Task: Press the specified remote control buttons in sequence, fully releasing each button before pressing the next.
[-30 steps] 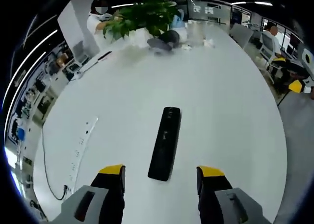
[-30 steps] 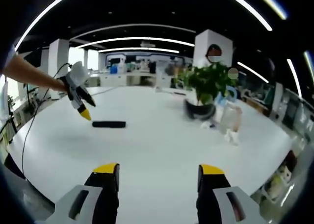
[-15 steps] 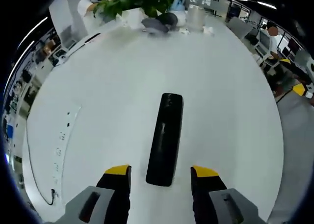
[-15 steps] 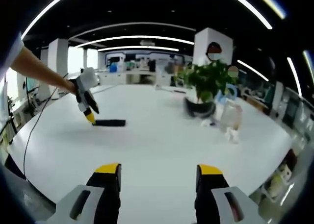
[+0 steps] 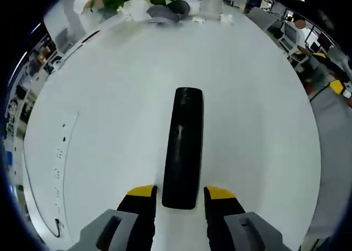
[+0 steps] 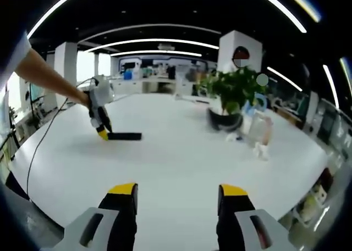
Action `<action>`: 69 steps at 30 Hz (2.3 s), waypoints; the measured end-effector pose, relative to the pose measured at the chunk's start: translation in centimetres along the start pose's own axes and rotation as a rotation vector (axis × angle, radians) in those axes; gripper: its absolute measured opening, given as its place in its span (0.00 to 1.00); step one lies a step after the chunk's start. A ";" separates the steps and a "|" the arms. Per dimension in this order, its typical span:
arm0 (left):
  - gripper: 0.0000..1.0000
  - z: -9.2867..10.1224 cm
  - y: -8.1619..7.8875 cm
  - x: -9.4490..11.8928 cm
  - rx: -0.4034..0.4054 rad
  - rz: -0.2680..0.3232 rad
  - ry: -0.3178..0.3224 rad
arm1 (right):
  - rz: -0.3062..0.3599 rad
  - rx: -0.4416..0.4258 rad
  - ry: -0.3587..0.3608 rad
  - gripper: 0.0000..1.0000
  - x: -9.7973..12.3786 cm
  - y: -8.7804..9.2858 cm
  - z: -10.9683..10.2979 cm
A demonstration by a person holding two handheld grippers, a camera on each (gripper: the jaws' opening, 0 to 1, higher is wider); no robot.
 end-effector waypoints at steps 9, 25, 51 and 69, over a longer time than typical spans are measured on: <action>0.29 0.2 0.1 0.0 -0.038 -0.007 -0.021 | 0.000 0.003 -0.005 0.52 0.0 0.0 -0.1; 0.23 0.7 0.3 -0.1 -0.015 -0.025 -0.048 | 0.025 -0.002 0.007 0.50 0.3 -0.2 0.2; 0.23 4.2 1.2 -0.3 -0.011 -0.107 -0.055 | 0.021 0.006 0.010 0.46 0.5 -0.1 0.2; 0.23 6.7 1.5 -0.3 0.006 -0.089 -0.061 | -0.005 0.031 0.010 0.44 0.3 0.2 -0.1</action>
Point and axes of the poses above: the point that each gripper's makers call its tool centre point, and the gripper's own axes: x roughly backward along the fingers, z roughly to its right, y roughly out of its underside, the point moved 5 cm from there along x, roughly backward along the fingers, and after that the axes turned 4 degrees about -z, right-handed, at the moved point
